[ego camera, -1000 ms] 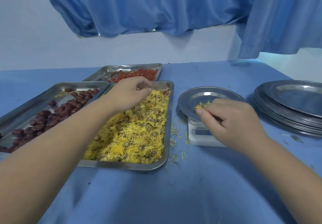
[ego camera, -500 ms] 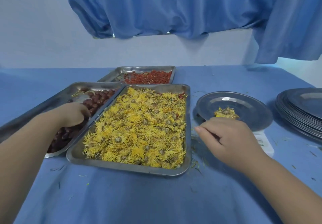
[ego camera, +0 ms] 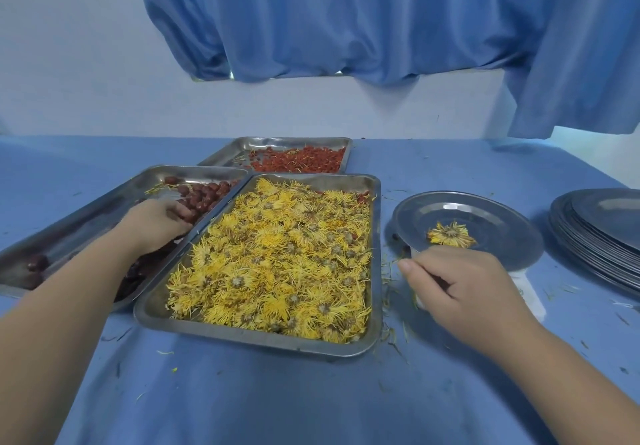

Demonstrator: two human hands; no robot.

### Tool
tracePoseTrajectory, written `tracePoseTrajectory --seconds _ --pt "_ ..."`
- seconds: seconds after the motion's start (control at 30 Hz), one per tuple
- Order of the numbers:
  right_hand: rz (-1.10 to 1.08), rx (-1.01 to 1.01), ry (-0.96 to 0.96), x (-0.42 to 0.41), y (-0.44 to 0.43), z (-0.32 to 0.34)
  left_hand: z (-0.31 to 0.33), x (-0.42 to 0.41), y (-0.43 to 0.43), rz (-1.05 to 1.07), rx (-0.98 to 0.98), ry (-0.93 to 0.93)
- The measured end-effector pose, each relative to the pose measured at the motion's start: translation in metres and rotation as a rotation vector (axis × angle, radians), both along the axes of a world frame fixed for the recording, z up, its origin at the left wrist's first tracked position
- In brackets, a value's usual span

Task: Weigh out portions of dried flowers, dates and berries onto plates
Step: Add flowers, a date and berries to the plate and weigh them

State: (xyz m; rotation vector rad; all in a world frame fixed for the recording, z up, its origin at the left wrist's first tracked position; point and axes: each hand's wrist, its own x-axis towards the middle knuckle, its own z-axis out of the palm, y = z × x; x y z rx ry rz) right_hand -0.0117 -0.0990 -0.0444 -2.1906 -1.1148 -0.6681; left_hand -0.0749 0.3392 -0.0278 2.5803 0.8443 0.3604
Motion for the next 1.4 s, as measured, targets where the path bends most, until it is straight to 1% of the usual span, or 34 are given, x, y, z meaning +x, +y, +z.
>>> tracePoseTrajectory --seconds 0.13,0.2,0.27,0.43,0.57,0.63,0.73,0.83,0.9,1.07,1.17,1.33,1.4 --pt "0.013 0.075 0.032 0.002 -0.002 0.002 0.012 0.004 -0.028 0.079 -0.003 -0.279" --pt "0.002 0.144 0.078 0.005 -0.006 0.003 0.019 0.009 -0.053 0.039 -0.036 -0.39" --pt "-0.008 0.224 0.129 0.009 -0.011 0.004 0.027 0.017 -0.083 -0.053 -0.107 -0.456" --pt "-0.087 0.41 0.239 0.018 -0.022 0.007 0.046 0.043 -0.165 -0.309 -0.169 -0.417" --pt "-0.128 0.592 0.384 0.026 -0.03 0.009 0.052 0.068 -0.222 -0.485 -0.201 -0.372" --pt "-0.11 0.707 0.496 0.031 -0.033 0.011 0.051 0.081 -0.243 -0.544 -0.154 -0.344" --pt "-0.023 0.916 0.698 0.037 -0.037 0.017 0.047 0.099 -0.264 -0.606 -0.153 -0.318" --pt "-0.017 1.039 0.82 0.041 -0.041 0.021 0.044 0.111 -0.273 -0.629 -0.153 -0.28" --pt "-0.017 1.069 0.867 0.043 -0.044 0.023 0.042 0.119 -0.276 -0.619 -0.153 -0.256" --pt "0.004 1.047 0.94 0.043 -0.041 0.023 0.036 0.13 -0.286 -0.668 -0.169 -0.2" --pt "0.018 1.042 0.946 0.042 -0.04 0.025 0.033 0.131 -0.29 -0.698 -0.177 -0.191" --pt "0.009 1.047 0.946 0.041 -0.04 0.028 0.033 0.124 -0.28 -0.712 -0.244 -0.234" --pt "0.003 1.022 0.914 0.038 -0.039 0.03 0.035 0.121 -0.27 -0.705 -0.261 -0.237"
